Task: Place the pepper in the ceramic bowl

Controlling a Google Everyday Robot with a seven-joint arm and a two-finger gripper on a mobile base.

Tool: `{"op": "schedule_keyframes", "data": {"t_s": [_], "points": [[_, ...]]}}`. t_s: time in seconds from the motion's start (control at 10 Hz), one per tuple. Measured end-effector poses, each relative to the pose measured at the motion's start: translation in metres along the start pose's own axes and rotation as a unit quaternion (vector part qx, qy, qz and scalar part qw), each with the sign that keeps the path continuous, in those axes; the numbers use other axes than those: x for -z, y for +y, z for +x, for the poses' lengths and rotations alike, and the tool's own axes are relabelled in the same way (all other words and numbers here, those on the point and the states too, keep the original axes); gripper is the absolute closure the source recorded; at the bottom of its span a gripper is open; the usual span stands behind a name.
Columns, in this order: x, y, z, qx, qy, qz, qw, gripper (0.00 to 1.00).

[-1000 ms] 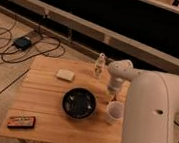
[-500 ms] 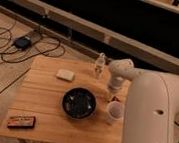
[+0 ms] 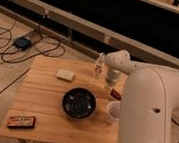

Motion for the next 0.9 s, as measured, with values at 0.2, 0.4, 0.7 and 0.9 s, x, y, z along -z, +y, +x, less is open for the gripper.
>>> {"op": "schedule_keyframes", "data": {"t_s": [0.2, 0.4, 0.7, 0.9], "points": [[0.026, -0.001, -0.023, 0.045, -0.001, 0.015, 0.9989, 1.0], [0.051, 0.004, -0.047, 0.08, -0.01, 0.022, 0.9965, 1.0], [0.083, 0.031, -0.092, 0.12, -0.033, 0.013, 0.9921, 1.0], [0.094, 0.06, -0.125, 0.151, -0.048, -0.002, 0.9873, 1.0]]}}
